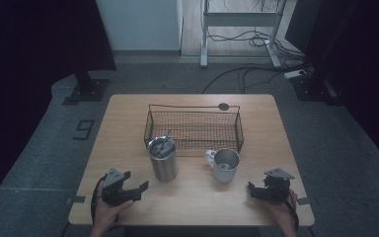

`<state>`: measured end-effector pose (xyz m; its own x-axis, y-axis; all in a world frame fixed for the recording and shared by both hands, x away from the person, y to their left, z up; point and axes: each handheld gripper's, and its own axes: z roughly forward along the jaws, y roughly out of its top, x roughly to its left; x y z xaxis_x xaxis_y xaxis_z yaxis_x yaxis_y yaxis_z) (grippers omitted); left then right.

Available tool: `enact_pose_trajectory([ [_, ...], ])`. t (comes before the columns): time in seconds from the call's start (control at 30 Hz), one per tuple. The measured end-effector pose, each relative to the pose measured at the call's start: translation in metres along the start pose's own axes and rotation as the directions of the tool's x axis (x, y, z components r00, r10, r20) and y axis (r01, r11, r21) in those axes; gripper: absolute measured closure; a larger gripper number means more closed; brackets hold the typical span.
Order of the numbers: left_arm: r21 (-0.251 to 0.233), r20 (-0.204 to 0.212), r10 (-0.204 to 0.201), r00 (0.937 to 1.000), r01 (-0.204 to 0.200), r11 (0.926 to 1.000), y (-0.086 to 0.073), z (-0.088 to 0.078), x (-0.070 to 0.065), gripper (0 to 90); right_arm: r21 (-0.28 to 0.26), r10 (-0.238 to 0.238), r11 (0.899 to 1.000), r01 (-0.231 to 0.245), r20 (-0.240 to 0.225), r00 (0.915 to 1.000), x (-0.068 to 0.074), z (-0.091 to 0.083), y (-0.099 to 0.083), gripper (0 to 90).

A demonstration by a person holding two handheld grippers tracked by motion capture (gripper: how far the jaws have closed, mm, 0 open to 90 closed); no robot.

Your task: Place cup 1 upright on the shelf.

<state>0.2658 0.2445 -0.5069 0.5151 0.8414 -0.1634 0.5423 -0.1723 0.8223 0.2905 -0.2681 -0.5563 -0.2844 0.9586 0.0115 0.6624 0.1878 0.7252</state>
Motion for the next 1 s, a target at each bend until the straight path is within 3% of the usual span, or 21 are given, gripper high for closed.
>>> enact_pose_trajectory([
  [0.47, -0.065, 0.02, 0.012, 0.9997, -0.011, 0.9978, 0.014, -0.015, -0.008, 14.4, -0.004, 0.009, 1.0, -0.009, 0.007, 0.9999, 0.0, 0.0, 0.0, 5.2],
  [1.0, -0.064, 0.055, 0.045, 0.9975, -0.042, 0.9971, 0.027, -0.012, -0.022, 3.8, -0.005, 0.012, 1.0, -0.012, 0.01, 0.9999, -0.001, 0.0, 0.0, 5.9],
])
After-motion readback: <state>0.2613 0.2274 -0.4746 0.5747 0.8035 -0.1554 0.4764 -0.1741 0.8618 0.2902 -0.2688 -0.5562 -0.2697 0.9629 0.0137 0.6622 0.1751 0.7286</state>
